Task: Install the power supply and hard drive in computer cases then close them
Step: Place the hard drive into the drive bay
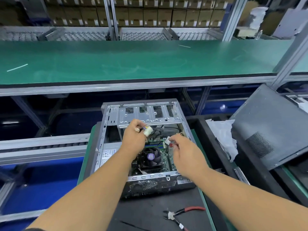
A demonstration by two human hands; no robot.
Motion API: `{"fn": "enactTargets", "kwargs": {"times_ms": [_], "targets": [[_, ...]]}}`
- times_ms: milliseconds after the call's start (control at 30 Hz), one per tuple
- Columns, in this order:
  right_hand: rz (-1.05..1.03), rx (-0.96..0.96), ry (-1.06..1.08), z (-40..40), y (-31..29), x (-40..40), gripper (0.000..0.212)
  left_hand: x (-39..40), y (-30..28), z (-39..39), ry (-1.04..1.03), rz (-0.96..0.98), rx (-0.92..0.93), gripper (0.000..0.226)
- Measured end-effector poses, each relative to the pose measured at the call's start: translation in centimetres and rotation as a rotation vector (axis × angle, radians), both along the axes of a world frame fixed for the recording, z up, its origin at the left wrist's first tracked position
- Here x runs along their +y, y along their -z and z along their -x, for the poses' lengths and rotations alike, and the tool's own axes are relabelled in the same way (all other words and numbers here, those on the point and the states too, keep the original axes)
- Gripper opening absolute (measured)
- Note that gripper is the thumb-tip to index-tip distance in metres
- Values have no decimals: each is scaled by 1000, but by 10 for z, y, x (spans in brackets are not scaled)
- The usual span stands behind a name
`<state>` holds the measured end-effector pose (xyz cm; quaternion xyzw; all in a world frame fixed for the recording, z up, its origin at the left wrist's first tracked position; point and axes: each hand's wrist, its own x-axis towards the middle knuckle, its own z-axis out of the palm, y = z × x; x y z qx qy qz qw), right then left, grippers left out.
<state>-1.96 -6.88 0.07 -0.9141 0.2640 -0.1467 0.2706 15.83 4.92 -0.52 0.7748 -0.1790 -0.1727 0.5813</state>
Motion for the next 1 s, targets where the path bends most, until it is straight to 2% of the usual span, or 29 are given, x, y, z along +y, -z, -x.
{"fn": "enactTargets", "kwargs": {"times_ms": [133, 233, 300, 367, 433, 500, 567, 633, 700, 767, 833, 900, 1000], "targets": [[-2, -3, 2, 0, 4, -2, 29, 15, -17, -8, 104, -91, -29, 50], [-26, 11, -1, 0, 4, -3, 31, 29, -32, -13, 243, -118, 75, 51], [-36, 26, 6, 1, 3, -3, 31, 40, -43, -15, 342, -52, 173, 60], [-48, 20, -3, 2, 2, -3, 31, 50, -51, -16, 436, 95, 273, 67], [-81, -9, -24, 3, 3, -3, 29, 52, -62, -13, 461, 253, 320, 65], [-194, -69, -30, 4, 1, -5, 26, 44, -70, -1, 416, 278, 253, 53], [-359, -138, -26, 5, -4, -6, 21, 33, -75, 14, 306, 156, 93, 37], [-464, -179, 5, 8, -9, -5, 23, 27, -75, 22, 199, -46, -69, 40], [-496, -231, 46, 16, -9, 0, 28, 27, -76, 22, 167, -236, -182, 42], [-468, -261, 89, 28, -7, 8, 32, 28, -80, 21, 138, -256, -186, 46], [-395, -202, 67, 37, -7, 18, 32, 27, -86, 20, 65, -27, 23, 48], [-342, -91, -35, 36, -10, 31, 28, 23, -89, 16, -19, 183, 251, 40], [-382, -10, -153, 10, -25, 49, 52, 19, -80, 9, -92, 350, 555, 31]]}}
